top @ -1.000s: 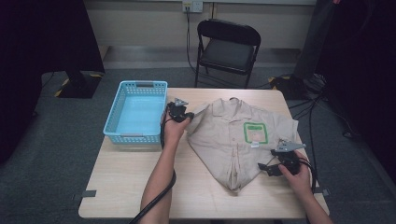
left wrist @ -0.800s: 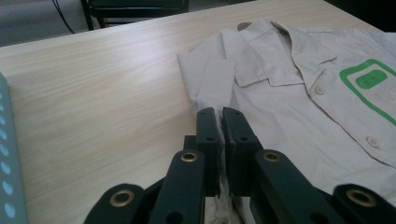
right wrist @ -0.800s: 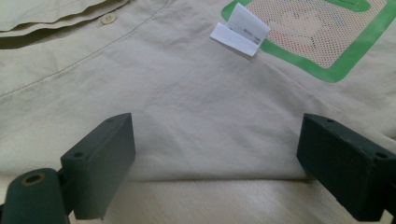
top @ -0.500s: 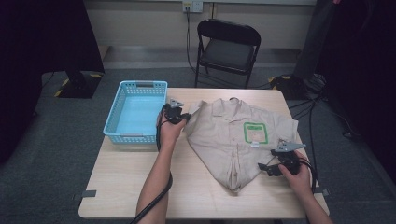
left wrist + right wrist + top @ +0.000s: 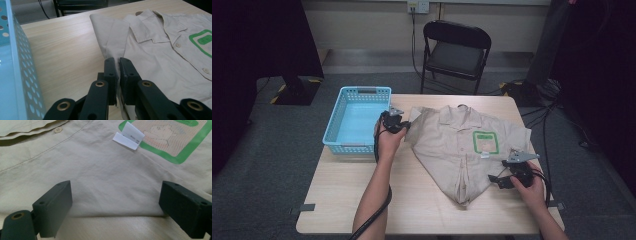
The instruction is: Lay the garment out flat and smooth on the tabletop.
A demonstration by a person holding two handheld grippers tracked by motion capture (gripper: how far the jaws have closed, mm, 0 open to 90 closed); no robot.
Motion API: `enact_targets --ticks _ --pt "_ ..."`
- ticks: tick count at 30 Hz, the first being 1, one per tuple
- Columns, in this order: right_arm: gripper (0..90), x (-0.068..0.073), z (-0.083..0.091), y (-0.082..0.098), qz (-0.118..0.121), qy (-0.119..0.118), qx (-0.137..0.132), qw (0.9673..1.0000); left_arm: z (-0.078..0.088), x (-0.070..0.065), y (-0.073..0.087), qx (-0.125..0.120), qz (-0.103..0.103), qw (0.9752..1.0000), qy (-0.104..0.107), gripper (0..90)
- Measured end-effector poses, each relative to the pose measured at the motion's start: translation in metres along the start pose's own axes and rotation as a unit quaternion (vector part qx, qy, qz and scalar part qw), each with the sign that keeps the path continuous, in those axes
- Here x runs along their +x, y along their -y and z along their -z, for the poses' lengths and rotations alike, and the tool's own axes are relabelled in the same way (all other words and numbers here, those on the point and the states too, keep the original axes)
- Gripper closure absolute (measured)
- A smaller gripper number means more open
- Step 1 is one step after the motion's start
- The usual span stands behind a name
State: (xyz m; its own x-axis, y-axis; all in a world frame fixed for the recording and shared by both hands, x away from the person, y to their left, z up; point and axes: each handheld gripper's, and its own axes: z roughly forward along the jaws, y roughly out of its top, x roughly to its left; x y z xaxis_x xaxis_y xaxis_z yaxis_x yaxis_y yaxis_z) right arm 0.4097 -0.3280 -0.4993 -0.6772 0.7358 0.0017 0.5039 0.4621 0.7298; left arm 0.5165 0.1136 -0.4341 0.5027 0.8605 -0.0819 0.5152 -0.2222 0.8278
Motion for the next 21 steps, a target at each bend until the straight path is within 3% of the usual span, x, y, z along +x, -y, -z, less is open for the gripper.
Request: enact_targets --ticks 8,17,21 --pt "10.6 0.0 0.0 0.0 0.0 0.0 0.0 1.0 -0.002 0.005 -0.008 0.012 -0.022 0.9996 -0.013 85.5" --pt "10.6 0.0 0.0 0.0 0.0 0.0 0.0 1.0 0.008 0.013 -0.01 -0.002 -0.023 0.9995 -0.023 80.7" --pt "10.6 0.0 0.0 0.0 0.0 0.0 0.0 1.0 0.014 0.012 -0.01 -0.012 -0.022 0.9996 -0.014 71.7"
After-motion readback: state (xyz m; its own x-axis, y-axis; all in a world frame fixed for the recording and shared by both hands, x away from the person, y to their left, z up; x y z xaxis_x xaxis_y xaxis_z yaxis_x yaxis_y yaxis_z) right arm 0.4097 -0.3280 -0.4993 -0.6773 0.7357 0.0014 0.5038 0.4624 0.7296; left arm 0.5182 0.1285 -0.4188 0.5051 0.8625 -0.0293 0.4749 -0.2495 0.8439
